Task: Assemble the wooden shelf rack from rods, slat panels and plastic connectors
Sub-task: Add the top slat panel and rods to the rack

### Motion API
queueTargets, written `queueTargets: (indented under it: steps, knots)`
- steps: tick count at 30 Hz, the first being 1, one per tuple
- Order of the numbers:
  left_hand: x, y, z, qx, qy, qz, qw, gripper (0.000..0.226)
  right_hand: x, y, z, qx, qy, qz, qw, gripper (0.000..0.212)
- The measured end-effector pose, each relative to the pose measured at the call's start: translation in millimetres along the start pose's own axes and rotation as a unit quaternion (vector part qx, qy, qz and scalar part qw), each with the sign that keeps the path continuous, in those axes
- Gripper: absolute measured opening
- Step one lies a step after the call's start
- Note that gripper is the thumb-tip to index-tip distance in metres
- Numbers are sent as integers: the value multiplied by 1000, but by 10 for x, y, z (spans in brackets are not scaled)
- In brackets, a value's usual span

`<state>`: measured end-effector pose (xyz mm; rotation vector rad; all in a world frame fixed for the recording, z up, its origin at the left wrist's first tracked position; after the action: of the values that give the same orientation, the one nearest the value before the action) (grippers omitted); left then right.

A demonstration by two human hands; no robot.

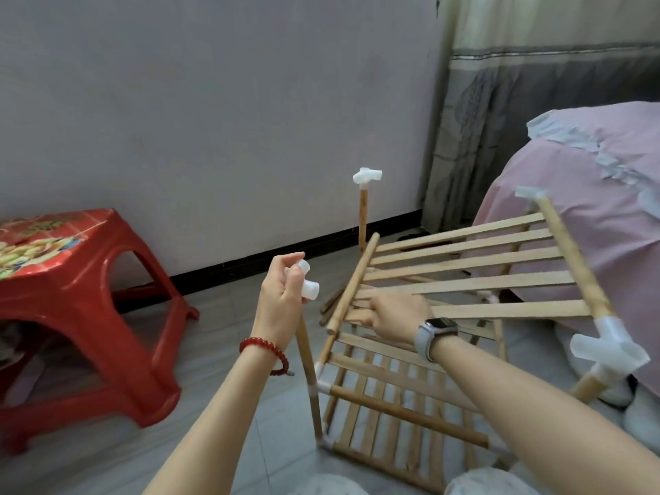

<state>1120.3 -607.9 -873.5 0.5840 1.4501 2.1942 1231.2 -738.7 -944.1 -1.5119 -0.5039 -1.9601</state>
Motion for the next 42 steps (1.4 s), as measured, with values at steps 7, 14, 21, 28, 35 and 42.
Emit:
queueTargets:
  steps: [7,14,21,28,35,42]
  knots:
    - [34,-14,-37,19,6,7,1000,10,643,-117,342,-30,65,106,992,30]
    - [16,13,-29,2,-6,23,1000,9,771,-150,337,-31,83,118,989,32]
    - [-44,38,-14,-10,-22,56,998,7,779,-130,351,-41,88,133,986,34]
    - [-66,15,20,0,-3,79,997,9,820,-175,299,-25,90,141,986,34]
    - [-114,64,44,-47,11,65,997,14,895,-114,279,-21,137,144,980,44]
    - [-329,217,-112,-167,-131,82,974,41,1001,91,6,19,122,169,978,47]
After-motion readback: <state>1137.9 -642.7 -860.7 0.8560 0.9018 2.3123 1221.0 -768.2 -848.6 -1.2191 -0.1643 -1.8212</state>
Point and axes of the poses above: each hand's wrist, its own z-axis towards the middle knuckle, its own x-axis out of the back of the hand, y = z × x, the point moved 10 cm from there along z, towards the middle knuckle, and after that the axes turned 14 degrees about y, right-handed, at the moved point
